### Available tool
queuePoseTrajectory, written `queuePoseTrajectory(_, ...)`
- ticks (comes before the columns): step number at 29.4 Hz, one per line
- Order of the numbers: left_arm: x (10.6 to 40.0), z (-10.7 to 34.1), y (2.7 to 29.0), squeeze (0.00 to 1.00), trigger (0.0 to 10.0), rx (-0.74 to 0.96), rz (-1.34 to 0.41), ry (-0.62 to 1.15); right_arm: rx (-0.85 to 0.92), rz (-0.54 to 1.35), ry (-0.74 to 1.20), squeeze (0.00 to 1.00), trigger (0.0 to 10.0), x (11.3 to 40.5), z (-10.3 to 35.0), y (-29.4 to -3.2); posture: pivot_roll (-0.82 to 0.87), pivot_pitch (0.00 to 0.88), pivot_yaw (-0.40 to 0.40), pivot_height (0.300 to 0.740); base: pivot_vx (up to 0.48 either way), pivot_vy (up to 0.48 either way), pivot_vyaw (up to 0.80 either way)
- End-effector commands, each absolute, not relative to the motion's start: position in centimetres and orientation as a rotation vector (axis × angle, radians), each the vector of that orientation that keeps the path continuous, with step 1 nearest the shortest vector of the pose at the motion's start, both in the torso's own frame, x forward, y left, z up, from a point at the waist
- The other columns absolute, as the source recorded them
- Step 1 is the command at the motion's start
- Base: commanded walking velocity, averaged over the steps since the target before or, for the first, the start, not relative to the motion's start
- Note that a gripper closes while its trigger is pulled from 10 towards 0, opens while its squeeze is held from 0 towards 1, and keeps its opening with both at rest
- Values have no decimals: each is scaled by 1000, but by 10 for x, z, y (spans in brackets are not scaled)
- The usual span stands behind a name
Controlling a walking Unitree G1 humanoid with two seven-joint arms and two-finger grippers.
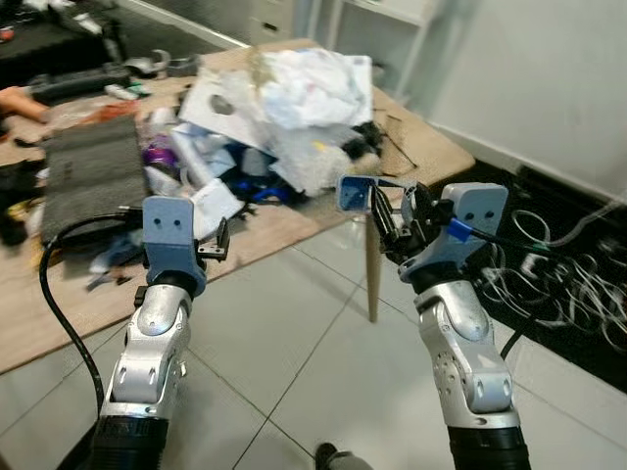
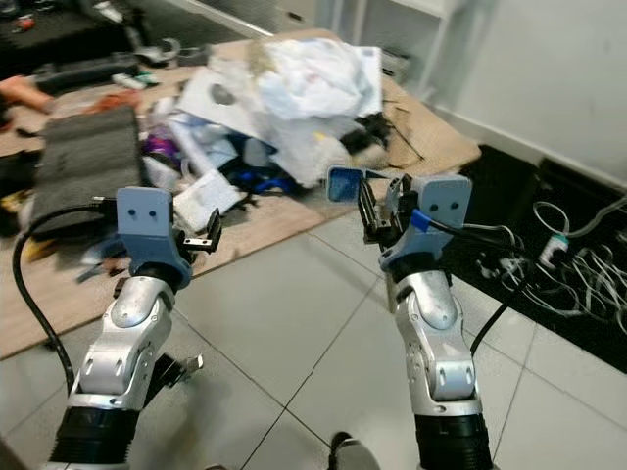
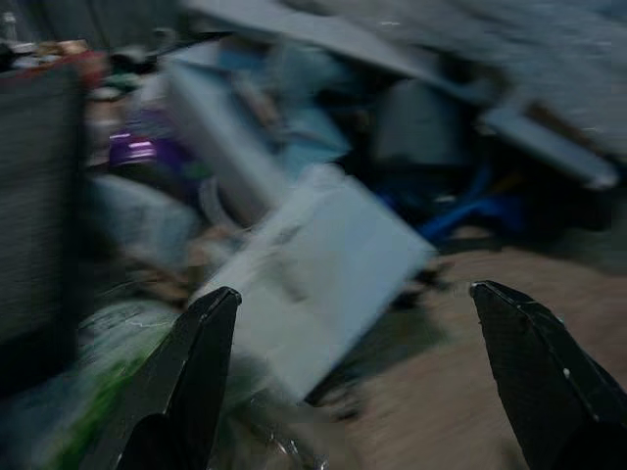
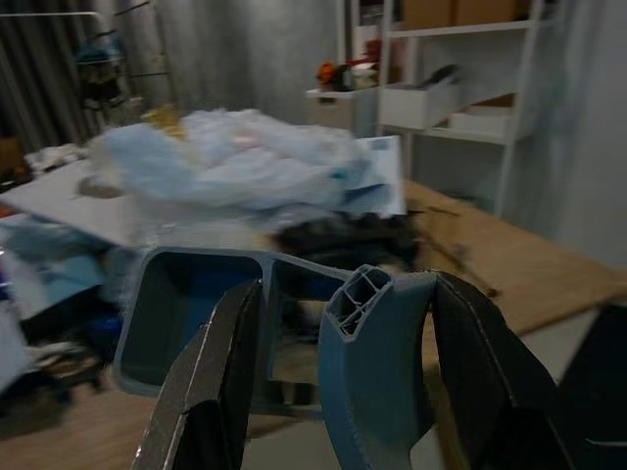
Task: Picking trash to rubbish bin
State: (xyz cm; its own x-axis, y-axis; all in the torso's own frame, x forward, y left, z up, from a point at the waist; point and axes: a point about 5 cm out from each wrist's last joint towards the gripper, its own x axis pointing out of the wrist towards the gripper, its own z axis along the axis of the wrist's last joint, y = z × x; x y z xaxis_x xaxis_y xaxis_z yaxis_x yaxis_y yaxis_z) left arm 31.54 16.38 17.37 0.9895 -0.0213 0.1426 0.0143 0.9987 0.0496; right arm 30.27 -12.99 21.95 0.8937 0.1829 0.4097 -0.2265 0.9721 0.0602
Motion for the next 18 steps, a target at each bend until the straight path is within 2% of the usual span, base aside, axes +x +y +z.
queuePoseTrajectory(1, 313, 169, 161, 0, 10000, 43, -35, -123, 103, 209, -419, 0, 10000, 301, 219, -132, 7, 188, -19, 740, 0, 0, -800)
queuePoseTrajectory(18, 315, 170, 162, 0, 10000, 44, -34, -120, 104, 232, -438, 0, 10000, 304, 226, -128, 8, 192, -22, 740, 0, 0, -800)
